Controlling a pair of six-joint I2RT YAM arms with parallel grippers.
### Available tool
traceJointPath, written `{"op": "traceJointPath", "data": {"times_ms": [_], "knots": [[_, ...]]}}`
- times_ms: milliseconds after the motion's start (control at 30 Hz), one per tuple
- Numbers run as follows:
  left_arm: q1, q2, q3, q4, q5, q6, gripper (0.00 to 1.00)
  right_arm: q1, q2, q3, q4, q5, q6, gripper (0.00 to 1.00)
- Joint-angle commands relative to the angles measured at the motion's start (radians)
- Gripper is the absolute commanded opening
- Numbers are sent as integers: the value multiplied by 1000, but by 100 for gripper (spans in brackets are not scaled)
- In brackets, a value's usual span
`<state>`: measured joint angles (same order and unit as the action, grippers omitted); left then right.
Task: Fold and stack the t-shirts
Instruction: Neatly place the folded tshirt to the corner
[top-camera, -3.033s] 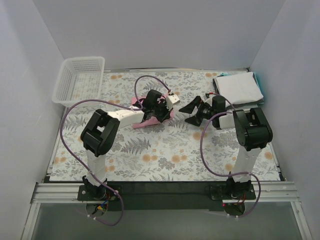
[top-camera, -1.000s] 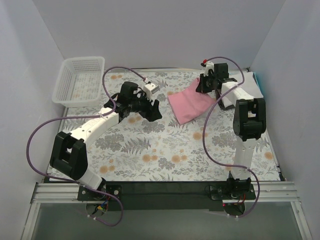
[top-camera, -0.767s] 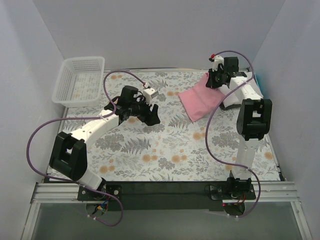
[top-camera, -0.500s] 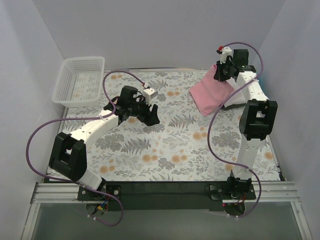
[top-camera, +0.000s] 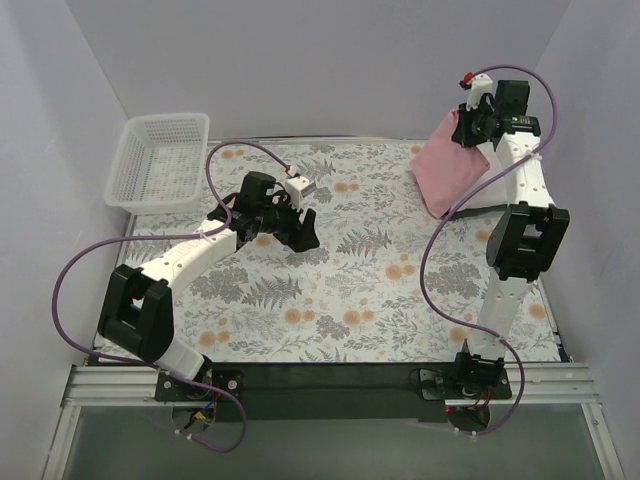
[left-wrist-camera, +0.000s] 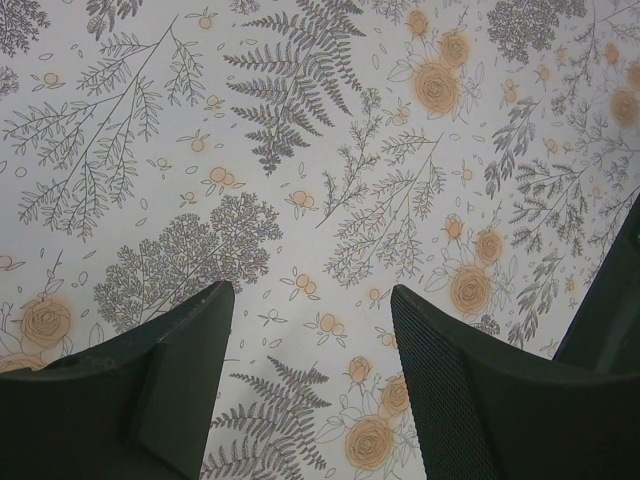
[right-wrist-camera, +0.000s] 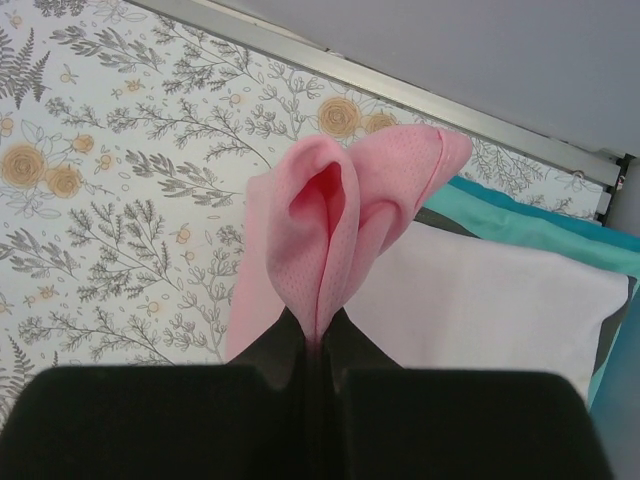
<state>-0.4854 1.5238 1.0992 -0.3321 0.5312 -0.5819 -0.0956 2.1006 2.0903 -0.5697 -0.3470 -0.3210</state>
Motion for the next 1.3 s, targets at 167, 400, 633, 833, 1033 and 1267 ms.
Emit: {"op": "traceJointPath", "data": {"times_ms": [167, 400, 633, 833, 1033, 1267], "knots": [[7, -21, 21, -2, 1, 16, 60, -42, -51, 109, -58, -47, -7, 1], [7, -4, 24, -2, 12, 16, 60, -67, -54, 157, -94, -84, 25, 1], [5, 6, 37, -7, 13, 20, 60, -111, -17, 171, -98, -79, -9, 1], [7, 13, 47, -15, 16, 19, 61, -145, 39, 178, -90, -73, -72, 1], [7, 24, 51, -28, 21, 14, 61, -174, 101, 160, -42, -104, -144, 1], [7, 21, 51, -45, 21, 2, 62, -184, 165, 140, 48, -70, -165, 1]]}}
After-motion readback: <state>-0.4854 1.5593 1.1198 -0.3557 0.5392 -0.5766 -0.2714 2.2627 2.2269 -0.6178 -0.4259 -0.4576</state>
